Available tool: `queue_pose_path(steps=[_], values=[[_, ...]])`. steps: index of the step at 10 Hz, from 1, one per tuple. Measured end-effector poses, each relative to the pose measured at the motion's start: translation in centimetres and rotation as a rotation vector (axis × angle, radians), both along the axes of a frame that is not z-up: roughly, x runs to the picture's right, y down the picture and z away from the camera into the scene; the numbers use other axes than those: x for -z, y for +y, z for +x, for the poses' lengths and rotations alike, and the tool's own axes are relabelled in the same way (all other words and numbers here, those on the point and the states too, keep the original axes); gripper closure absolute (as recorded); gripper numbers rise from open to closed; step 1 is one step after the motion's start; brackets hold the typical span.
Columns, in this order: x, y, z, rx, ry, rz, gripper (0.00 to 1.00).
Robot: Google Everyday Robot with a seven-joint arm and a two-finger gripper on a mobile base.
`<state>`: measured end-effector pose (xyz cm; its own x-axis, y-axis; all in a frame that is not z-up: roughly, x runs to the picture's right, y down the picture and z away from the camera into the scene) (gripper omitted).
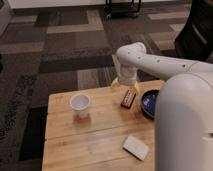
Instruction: Place the eraser on the white sponge
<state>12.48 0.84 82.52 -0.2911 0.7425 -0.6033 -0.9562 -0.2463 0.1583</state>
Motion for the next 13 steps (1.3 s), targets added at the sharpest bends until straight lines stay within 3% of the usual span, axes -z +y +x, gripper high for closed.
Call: queue_pose_path(steps=[5, 13], values=[[-2.4, 0.4, -0.7, 0.055, -0.051, -0.004, 0.2], [-5.0, 1.5, -0.7, 0.061, -0.095, -0.014, 0.2]])
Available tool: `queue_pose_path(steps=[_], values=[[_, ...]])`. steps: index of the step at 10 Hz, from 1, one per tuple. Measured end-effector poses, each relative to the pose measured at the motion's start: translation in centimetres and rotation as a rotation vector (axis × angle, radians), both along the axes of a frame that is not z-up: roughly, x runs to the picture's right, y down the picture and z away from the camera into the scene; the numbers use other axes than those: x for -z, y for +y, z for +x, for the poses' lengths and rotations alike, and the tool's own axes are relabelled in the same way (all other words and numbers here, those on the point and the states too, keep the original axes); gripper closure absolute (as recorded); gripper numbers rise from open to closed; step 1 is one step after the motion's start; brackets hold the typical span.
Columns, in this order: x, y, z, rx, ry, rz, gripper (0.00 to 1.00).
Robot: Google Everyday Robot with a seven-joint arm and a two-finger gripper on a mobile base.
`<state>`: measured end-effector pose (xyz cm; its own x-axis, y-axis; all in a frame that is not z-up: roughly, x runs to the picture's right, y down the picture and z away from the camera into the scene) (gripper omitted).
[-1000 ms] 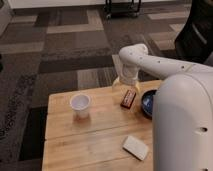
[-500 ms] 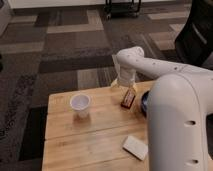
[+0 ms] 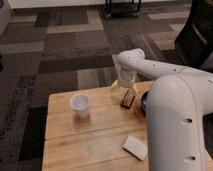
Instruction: Place the eraser on the white sponge
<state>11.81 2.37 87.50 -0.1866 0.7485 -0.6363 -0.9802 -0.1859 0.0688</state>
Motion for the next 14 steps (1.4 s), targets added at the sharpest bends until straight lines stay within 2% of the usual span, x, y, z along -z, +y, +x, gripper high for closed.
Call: queue_pose_path(steps=[3, 9, 10, 11, 12, 13, 14], values=[[-1.2, 0.7, 0.0, -0.003, -0.023, -0.013, 0.2], [-2.6, 1.8, 1.9, -0.045, 0.005, -0.043, 0.21], [-2.7, 1.9, 2.4, -0.038, 0.023, -0.047, 0.33], [-2.8, 2.0, 2.6, -0.03, 0.031, -0.047, 0.39], [-2.8, 1.8, 2.6, -0.015, 0.04, -0.043, 0.51], [-2.6, 1.7, 2.5, 0.007, 0.053, -0.04, 0.67], [-2.5, 1.6, 2.4, 0.012, 0.056, -0.039, 0.73]])
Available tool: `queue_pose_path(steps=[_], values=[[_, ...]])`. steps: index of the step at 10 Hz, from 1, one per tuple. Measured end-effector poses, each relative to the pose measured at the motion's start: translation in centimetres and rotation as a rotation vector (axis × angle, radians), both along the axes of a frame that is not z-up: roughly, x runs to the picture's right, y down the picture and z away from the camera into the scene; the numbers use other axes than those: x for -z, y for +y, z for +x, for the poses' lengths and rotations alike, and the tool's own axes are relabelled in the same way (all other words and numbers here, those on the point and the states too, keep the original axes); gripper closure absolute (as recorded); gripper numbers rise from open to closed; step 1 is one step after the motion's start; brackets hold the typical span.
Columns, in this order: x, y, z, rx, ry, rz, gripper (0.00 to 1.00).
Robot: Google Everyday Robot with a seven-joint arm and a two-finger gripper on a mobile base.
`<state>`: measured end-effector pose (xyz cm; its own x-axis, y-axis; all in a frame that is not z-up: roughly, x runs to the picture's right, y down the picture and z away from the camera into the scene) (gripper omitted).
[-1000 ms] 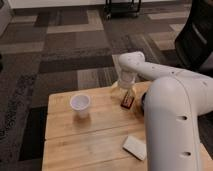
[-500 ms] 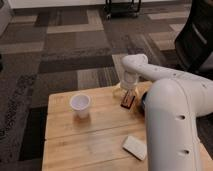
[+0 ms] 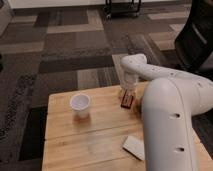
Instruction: Place the eraser on the white sponge
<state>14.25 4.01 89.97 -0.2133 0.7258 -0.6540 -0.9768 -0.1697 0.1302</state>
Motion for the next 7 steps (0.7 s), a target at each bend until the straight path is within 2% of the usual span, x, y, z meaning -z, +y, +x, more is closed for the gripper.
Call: queue_pose_path(steps=[2, 4, 7], values=[[1.1, -0.8, -0.7, 0.053, 0.004, 0.022, 0.98], [2.3, -1.5, -1.8, 0.094, -0.009, 0.044, 1.0], [7.6, -2.0, -4.5, 0.205, -0.073, 0.096, 1.0]])
